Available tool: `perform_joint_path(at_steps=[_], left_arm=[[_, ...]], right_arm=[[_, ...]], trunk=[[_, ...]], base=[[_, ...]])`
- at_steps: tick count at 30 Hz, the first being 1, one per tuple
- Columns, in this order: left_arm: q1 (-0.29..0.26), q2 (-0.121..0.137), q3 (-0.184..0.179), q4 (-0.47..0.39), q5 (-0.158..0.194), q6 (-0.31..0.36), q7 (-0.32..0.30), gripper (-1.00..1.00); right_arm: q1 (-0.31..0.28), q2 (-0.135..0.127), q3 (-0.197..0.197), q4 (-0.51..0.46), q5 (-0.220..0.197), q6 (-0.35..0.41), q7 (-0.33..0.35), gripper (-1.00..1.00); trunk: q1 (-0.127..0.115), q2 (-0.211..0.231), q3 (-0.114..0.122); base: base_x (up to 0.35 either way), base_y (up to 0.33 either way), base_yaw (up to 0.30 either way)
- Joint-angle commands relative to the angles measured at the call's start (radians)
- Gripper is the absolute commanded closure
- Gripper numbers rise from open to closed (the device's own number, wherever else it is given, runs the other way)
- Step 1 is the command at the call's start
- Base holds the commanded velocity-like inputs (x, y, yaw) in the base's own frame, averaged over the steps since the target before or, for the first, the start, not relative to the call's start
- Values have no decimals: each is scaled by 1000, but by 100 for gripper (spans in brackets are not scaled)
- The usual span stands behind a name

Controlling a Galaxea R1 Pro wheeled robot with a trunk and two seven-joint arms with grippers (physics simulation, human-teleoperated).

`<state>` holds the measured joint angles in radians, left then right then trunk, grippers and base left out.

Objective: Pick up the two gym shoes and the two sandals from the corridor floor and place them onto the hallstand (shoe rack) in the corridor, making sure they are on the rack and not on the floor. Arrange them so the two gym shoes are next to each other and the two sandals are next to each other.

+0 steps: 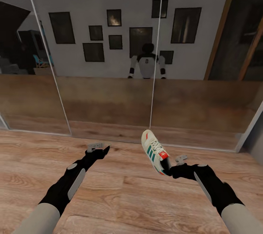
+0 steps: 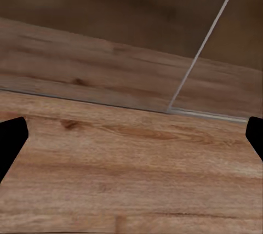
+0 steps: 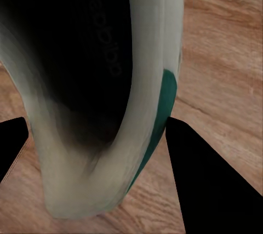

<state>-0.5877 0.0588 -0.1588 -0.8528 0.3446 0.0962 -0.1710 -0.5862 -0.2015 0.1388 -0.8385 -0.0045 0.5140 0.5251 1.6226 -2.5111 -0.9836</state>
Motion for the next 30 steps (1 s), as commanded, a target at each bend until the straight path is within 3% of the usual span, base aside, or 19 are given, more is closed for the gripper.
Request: perform_joint_path(at_steps=[1,30], left_arm=[[-1,0,-3,-1,11,6,-1,-100],[-1,1,2,1,13,4,-1,-100]], right_arm=[[0,-1,1,-2,-3,7,-1,100],[0,-1,2,-2,-2,7,-1,100]], trunk=[[0,0,-1],[0,0,-23]], base=[[0,0,300],[0,0,279]])
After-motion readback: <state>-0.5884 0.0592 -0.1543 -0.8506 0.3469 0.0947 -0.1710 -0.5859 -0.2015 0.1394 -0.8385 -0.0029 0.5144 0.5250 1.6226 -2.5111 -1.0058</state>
